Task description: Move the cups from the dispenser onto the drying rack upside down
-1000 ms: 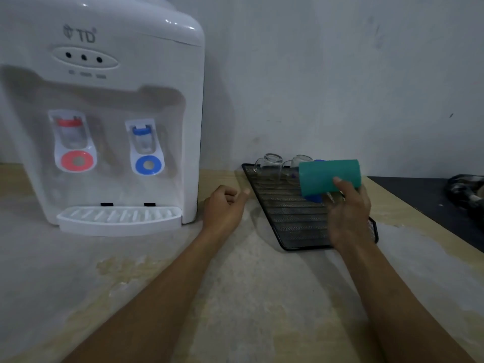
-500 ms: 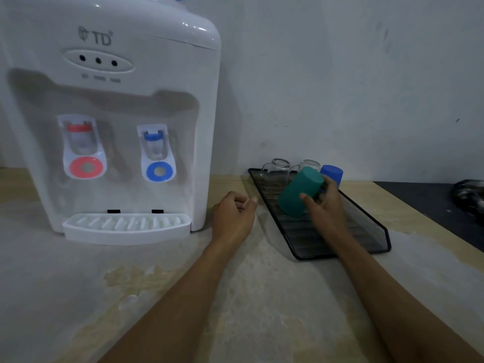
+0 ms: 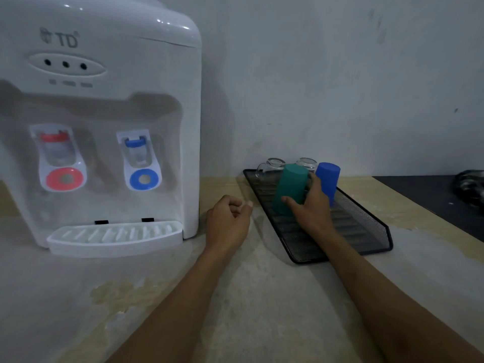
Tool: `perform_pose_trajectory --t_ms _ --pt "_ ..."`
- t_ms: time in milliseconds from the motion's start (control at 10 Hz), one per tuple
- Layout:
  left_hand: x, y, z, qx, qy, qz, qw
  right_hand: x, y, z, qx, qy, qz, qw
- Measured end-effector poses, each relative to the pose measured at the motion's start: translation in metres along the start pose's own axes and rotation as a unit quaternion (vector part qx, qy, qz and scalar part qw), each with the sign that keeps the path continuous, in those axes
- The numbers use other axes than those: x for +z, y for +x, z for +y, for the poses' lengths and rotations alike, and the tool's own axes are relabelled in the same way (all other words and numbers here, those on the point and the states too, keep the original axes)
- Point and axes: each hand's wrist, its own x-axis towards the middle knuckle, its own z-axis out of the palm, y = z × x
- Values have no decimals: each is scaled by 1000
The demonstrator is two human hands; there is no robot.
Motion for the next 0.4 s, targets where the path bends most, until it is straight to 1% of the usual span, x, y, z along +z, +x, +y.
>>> perform_pose_trajectory --t_ms 300,400 --pt "-3 -4 5 12 12 -5 1000 -1 -2 -2 17 -4 -8 1000" --pt "-4 -5 8 10 6 1 1000 -2 -4 -6 14 14 3 1000"
